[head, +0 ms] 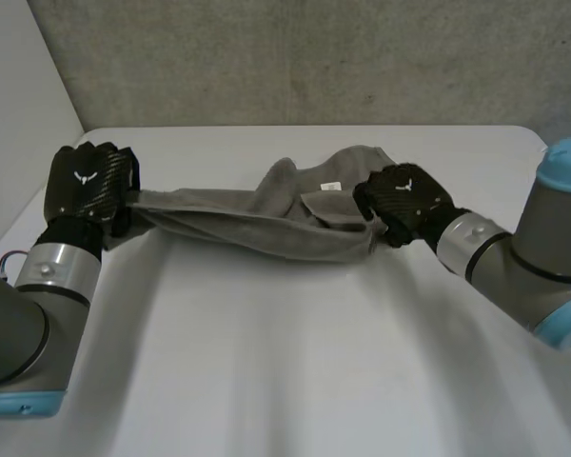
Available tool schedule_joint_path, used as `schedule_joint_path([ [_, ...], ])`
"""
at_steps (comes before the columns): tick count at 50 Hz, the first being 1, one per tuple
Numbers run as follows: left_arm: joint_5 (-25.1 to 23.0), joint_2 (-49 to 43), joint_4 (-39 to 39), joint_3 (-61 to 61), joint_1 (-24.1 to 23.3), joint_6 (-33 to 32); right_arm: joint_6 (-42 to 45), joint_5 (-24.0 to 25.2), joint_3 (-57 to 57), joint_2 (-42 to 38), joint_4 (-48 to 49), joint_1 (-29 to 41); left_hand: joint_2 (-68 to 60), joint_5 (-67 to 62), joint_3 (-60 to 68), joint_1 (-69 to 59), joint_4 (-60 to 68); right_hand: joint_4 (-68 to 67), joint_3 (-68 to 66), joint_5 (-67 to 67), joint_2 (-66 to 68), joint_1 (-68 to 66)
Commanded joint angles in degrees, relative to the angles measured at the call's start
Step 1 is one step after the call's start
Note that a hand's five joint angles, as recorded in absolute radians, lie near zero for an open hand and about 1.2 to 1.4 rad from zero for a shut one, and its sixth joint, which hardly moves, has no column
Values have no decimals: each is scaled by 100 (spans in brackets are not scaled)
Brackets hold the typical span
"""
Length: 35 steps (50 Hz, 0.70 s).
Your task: Fold the towel.
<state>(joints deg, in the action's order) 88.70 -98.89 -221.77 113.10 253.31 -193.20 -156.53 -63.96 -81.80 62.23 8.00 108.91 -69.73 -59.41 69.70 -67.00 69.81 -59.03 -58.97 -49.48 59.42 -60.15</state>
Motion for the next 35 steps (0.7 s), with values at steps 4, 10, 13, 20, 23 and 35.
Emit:
schedule_joint_path([
  [4,-2,19,19,107,-36,-25,868,517,49,211,-745,-80,-1027,-1059,1030,-1300,1019,-2036,-2042,-1991,1997,-1925],
  [10,-98,124,247,239,-63,-25,1318,543,93,210,-809,-124,-1027,-1059,1030,-1300,1019,4861,4855,4906,-4901,4973],
  [13,-178,169,309,292,-63,-25,1327,612,172,210,-633,-80,-1027,-1059,1030,-1300,1019,4811,4805,4856,-4850,4923],
  [20,-555,300,362,582,-63,-16,1459,1044,568,35,-369,-54,-1027,-1059,1030,-1300,1019,4827,4821,4872,-4867,4939],
  [23,-573,318,353,599,-54,-16,1721,1263,953,-411,-316,51,-1027,-1059,1030,-1300,1019,4827,4821,4872,-4867,4939],
  [35,-573,590,353,617,-36,-7,4191,1255,2509,-2099,-1080,351,-1027,-1059,1030,-1300,1019,4626,4620,4671,-4665,4738],
])
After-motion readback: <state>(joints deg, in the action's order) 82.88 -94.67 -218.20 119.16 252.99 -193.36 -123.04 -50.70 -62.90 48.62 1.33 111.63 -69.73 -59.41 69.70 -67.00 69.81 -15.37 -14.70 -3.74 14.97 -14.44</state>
